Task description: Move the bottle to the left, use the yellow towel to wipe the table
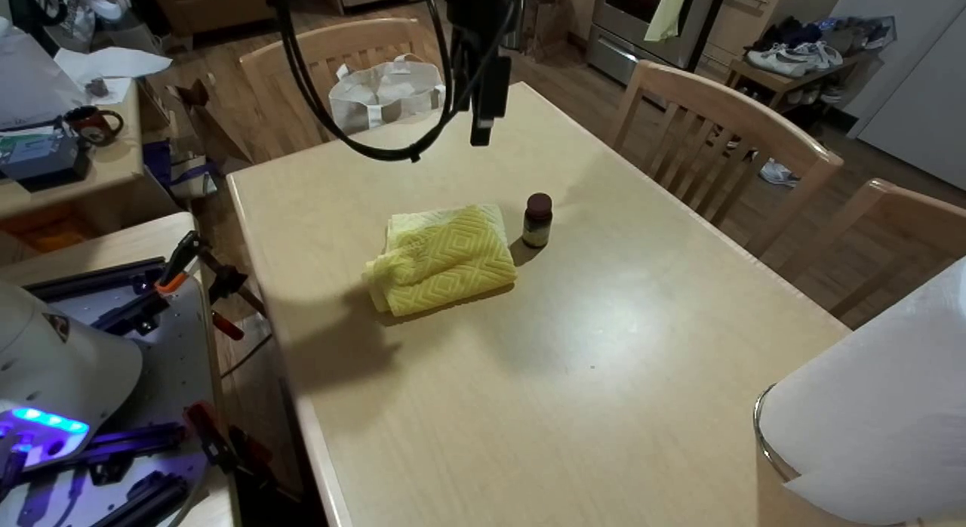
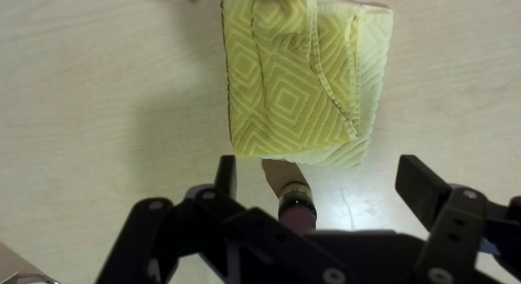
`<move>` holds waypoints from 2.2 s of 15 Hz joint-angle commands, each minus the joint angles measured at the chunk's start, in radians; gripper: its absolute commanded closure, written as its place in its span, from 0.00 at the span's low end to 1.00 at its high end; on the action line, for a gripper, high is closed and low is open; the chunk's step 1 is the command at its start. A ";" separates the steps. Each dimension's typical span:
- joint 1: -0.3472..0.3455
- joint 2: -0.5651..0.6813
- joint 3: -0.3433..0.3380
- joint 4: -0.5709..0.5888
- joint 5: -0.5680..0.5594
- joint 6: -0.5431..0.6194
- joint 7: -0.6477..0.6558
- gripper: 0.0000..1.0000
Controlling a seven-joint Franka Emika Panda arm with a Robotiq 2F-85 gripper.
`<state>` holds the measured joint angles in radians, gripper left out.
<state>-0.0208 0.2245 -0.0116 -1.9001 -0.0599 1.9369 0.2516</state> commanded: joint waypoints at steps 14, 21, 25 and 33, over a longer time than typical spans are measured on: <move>-0.009 0.380 -0.064 0.358 0.085 -0.078 0.039 0.00; -0.019 0.448 -0.039 0.444 0.131 -0.159 -0.022 0.00; -0.020 0.481 -0.023 0.494 0.119 -0.238 -0.102 0.00; 0.003 0.486 -0.034 0.502 0.052 -0.299 -0.131 0.00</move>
<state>-0.0177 0.7090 -0.0454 -1.4010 -0.0080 1.6407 0.1213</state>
